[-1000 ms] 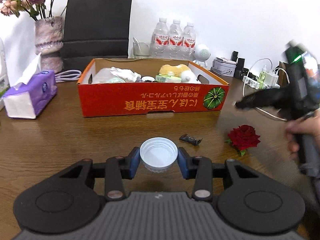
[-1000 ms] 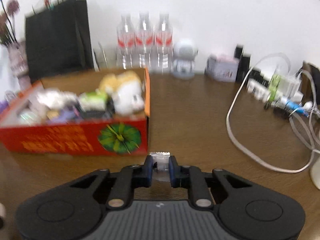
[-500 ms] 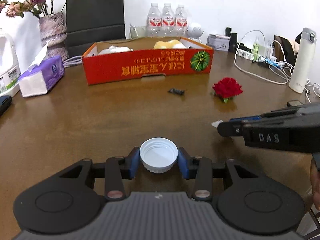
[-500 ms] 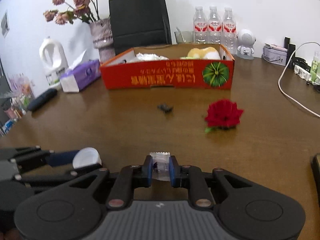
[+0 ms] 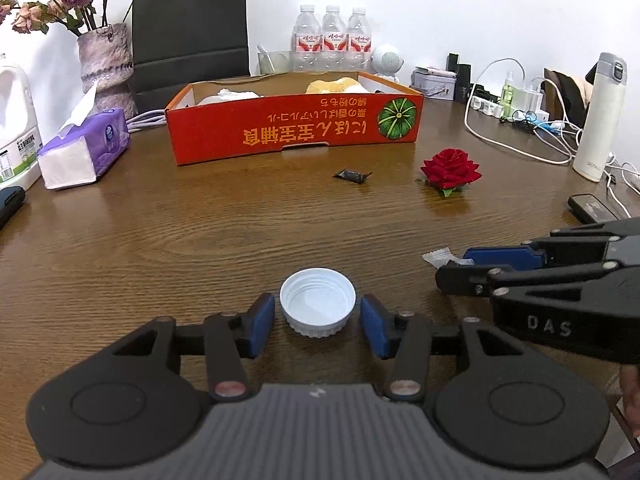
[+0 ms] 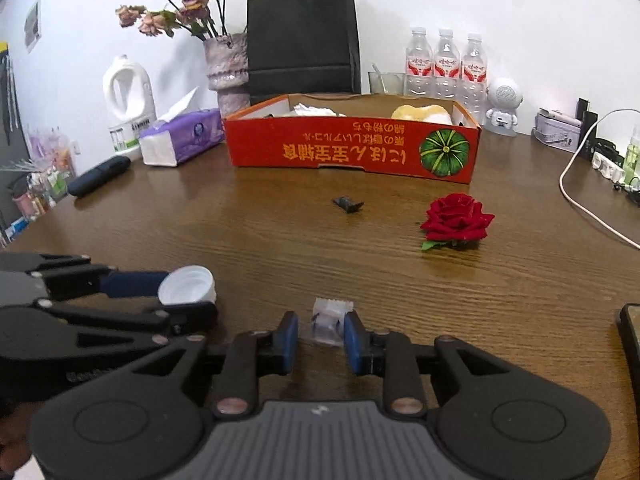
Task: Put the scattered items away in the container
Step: 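Carry the lid and packet into the cardboard box and open both grippers, then lift both open grippers out of the box toward the remaining items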
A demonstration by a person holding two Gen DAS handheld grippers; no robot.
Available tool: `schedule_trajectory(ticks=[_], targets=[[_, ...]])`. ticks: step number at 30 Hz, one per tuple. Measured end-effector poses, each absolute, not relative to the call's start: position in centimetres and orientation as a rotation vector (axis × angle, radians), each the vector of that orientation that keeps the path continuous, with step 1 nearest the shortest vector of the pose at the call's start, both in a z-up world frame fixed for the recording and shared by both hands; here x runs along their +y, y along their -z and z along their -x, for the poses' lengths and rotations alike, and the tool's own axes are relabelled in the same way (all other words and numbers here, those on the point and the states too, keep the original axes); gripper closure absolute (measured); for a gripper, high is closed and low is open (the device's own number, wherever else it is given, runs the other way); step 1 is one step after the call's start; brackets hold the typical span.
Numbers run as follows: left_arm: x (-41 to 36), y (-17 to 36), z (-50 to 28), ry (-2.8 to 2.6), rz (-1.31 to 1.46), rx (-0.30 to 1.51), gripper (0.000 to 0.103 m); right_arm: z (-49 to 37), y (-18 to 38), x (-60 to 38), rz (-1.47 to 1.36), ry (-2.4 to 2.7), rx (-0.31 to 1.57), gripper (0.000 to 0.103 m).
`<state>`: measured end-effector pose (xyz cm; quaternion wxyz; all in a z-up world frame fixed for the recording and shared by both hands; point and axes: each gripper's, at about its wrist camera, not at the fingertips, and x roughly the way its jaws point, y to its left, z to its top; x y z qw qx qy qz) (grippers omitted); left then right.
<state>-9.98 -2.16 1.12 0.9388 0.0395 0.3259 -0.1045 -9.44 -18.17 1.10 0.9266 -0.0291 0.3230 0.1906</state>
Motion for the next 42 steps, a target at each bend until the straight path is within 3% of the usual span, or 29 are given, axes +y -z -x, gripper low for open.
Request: schedule_trajectory(ticks=[9,14,19,23,29,35,36,38,42], targets=[[-1.6,-3.0,9.0,0.215,-0.012,0.6,0.062,7.9,-1.8,-17.5,0.071,-0.387,0.637,0.085],[-0.8,-6.9,5.1,0.237,-0.012,0.476,0.062,4.7,-7.2,-19.1,0.017,-0.386,0.515,0.085],[-0.6,-10.9,-4.1,0.28,-0.069,0.433,0.062,-3.3,-12.6,-20.6,0.038,-0.338,0.45,0.085],[-1.8,-10.4,-13.2,0.302,-0.153,0.526,0.062,-13.3,-13.2,-21.1,0.006,-0.296,0.592,0.085],[-2.6,-7.4,-21.2,0.285,-0.19,0.721,0.062,-23.9,-9.2,-18.7,0.092,-0.235,0.883,0.085],[-1.9,-6.2,-23.6,0.276,-0.149,0.851,0.058,-26.5,-6.0,-17.1,0.173,-0.191,0.988,0.085],[-1.6,-6.7,-23.5,0.283,-0.133,0.848,0.053,-26.6,-6.0,-17.0,0.179,-0.183,0.988,0.084],[-1.1,-7.9,-23.0,0.303,-0.106,0.833,0.049,-26.6,-6.5,-17.2,0.174,-0.182,0.986,0.076],[-0.4,-10.9,-22.8,0.282,-0.074,0.83,0.044,-26.6,-9.5,-17.9,0.127,-0.195,0.963,0.072]])
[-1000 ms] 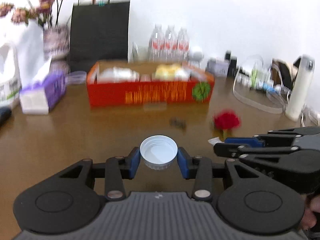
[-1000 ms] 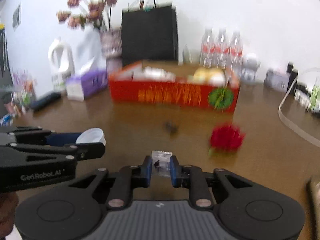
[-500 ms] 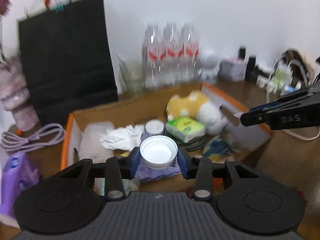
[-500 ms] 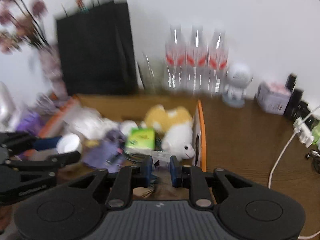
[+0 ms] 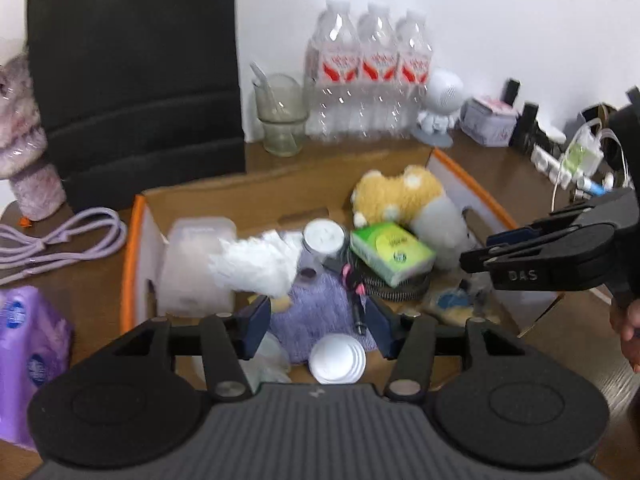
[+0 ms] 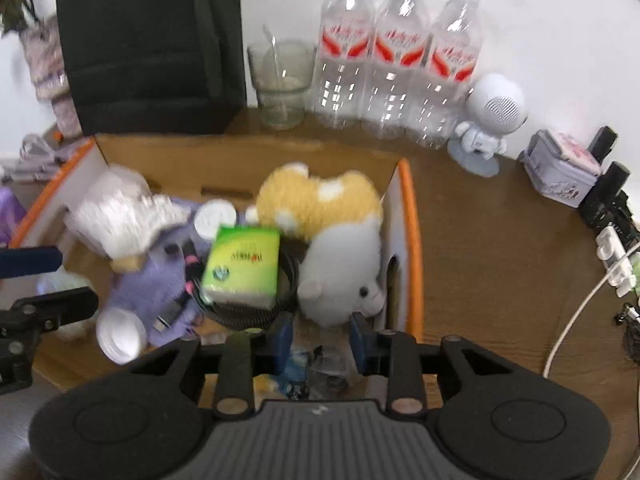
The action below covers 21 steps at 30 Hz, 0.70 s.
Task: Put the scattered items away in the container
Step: 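Lift both open grippers out of the box toward the remaining items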
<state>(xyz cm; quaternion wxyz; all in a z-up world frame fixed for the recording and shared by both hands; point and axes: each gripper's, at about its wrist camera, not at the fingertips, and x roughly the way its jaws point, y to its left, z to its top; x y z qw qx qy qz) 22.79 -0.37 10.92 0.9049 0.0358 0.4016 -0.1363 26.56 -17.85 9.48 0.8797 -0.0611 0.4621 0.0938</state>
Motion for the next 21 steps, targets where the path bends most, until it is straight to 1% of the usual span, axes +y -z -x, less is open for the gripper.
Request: schedule_trajectory(ticks=[1,3,5,6,8,9,11,13,15,16,17,18,20,21], targets=[[-0.2,-11.6,-22.9,0.265,-0.065,0.844,0.036,-26.4,-10.4,-18.1,0.104,-0.205,0.962,0.071],[0.0,-13.0,-23.1,0.234,-0.055,0.894,0.028,-26.1,-12.3,-18.5,0.06,-0.224,0.969,0.066],[0.1,-14.2,-23.0,0.204,-0.049,0.925,0.028,-25.7,-14.1,-18.7,0.034,-0.239,0.974,0.058],[0.2,-14.8,-22.9,0.179,-0.043,0.929,0.026,-25.4,-15.0,-18.7,0.032,-0.248,0.972,0.057],[0.5,-16.0,-22.3,0.131,-0.038,0.922,0.021,-24.7,-17.0,-18.4,0.049,-0.273,0.96,0.049],[0.5,-16.6,-21.9,0.109,-0.04,0.911,0.018,-24.2,-18.0,-18.3,0.064,-0.281,0.95,0.048],[0.5,-17.6,-20.9,0.062,-0.056,0.874,0.015,-23.2,-19.7,-18.2,0.075,-0.285,0.911,0.04],[0.5,-18.3,-19.4,-0.01,-0.069,0.783,0.008,-22.0,-20.8,-18.4,0.058,-0.29,0.85,0.036],[0.3,-18.7,-16.3,-0.117,-0.078,0.572,0.0,-20.4,-21.3,-18.4,0.051,-0.306,0.767,0.027],[0.1,-18.5,-14.5,-0.137,-0.082,0.456,0.0,-19.3,-21.3,-18.6,0.051,-0.316,0.704,0.022],[-0.2,-18.2,-12.8,-0.129,-0.091,0.365,0.0,-18.1,-21.2,-18.8,0.052,-0.321,0.632,0.019],[-0.4,-17.8,-11.5,-0.107,-0.099,0.304,0.0,-16.9,-21.1,-19.0,0.055,-0.326,0.555,0.019],[-0.8,-17.4,-9.8,-0.068,-0.1,0.249,0.0,-14.8,-20.5,-19.3,0.046,-0.319,0.415,0.015],[-1.1,-17.3,-9.2,-0.055,-0.091,0.229,0.0,-14.0,-20.3,-19.3,0.04,-0.315,0.363,0.015]])
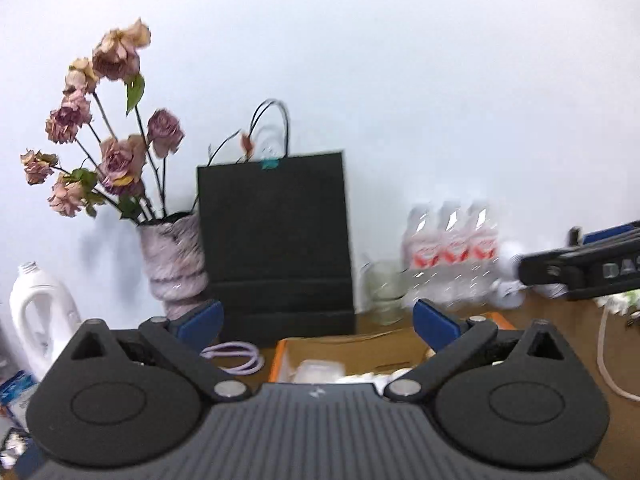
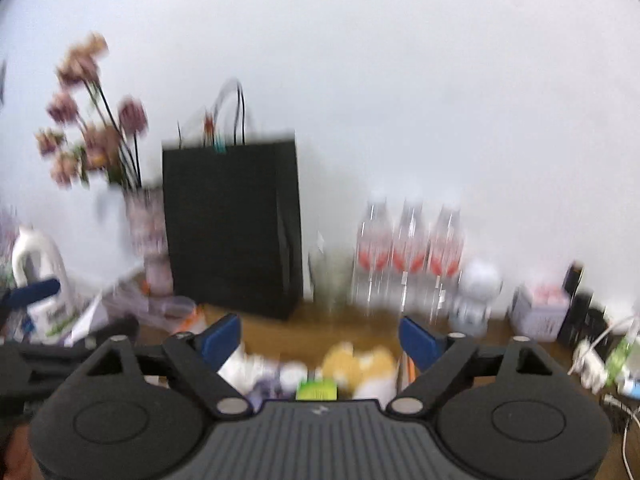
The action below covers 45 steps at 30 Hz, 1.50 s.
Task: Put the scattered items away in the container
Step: 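Lift both open grippers out of the box toward the remaining items, then grasp the small black item with the left gripper while the right gripper grasps the red rose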
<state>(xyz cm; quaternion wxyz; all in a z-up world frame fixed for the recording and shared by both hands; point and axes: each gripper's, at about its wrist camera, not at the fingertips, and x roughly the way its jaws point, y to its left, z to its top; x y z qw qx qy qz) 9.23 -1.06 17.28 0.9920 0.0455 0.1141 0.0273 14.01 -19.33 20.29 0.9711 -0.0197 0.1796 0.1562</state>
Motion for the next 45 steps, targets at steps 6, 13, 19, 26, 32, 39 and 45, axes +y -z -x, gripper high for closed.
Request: schedule_trajectory(ticks=[6,13,19,26,32,39,45], targets=[[-1.8,-17.9,-8.7,-0.025,-0.06,0.202,0.0,-13.7,-19.8,-19.1,0.042,-0.284,0.313,0.015],[-0.8,-13.3,-2.4,-0.025,-0.075,0.278,0.0,-8.0,-16.1,-20.5,-0.018,-0.223,0.404,0.015],[-0.8,-3.5,6.3,0.185,0.028,0.435,0.0,2.3,-7.0,-23.7,-0.091,-0.228,0.461,0.015],[-2.7,-2.2,0.7,0.315,-0.004,0.5,0.016,-0.1,-1.0,-23.9,-0.048,-0.188,0.627,0.026],[-5.6,-1.0,-4.6,0.449,-0.108,0.556,0.025,-3.4,-0.5,-22.8,0.033,-0.156,0.634,0.042],[-6.2,-0.1,-6.7,0.429,-0.103,0.641,0.06,-4.0,-0.2,-23.5,0.004,-0.162,0.646,0.055],[-6.5,-0.2,-6.2,0.439,-0.114,0.637,0.08,-3.7,-0.4,-23.3,0.009,-0.162,0.639,0.062]])
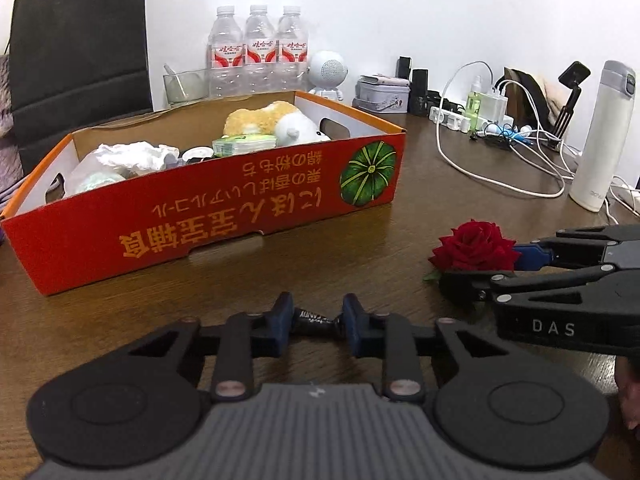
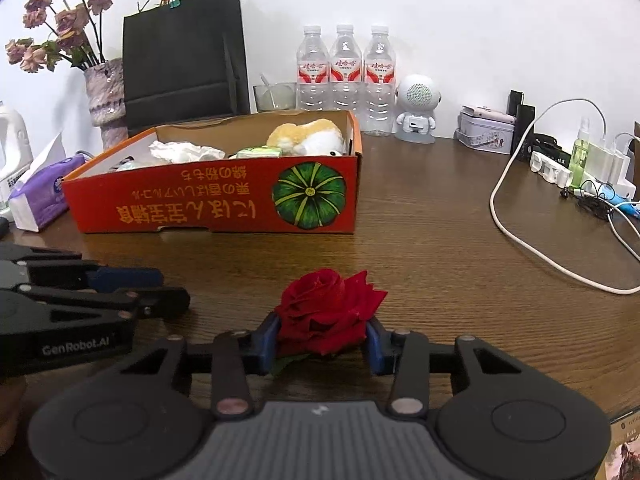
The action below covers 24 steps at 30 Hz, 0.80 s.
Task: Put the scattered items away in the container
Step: 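Grasp the small black item with the left gripper while the right gripper grasps the red rose, then carry the black item and red rose into the cardboard box and open both grippers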
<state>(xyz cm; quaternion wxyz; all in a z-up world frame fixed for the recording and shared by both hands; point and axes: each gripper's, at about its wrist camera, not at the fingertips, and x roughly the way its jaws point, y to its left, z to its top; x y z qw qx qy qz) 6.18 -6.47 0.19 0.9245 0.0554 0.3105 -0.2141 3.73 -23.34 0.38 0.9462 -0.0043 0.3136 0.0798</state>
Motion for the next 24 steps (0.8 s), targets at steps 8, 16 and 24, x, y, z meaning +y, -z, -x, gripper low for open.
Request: schedule_trajectory(ticks=[8,16,24], targets=[[-4.5,-2.3,-1.8,0.339,-0.032,0.561,0.083,-0.6,-2.9,-22.8,-0.011,-0.194,0.561,0.062],[-2.3,-5.3,5.9,0.094,-0.021,0.366,0.083,4.5,-5.9,-19.5,-0.018,-0.317,0.393,0.062],[-1.9,-6.3,13.1,-0.014,0.031,0.177,0.082,9.5,-6.8,-18.1,-0.031,-0.31,0.27,0.061]])
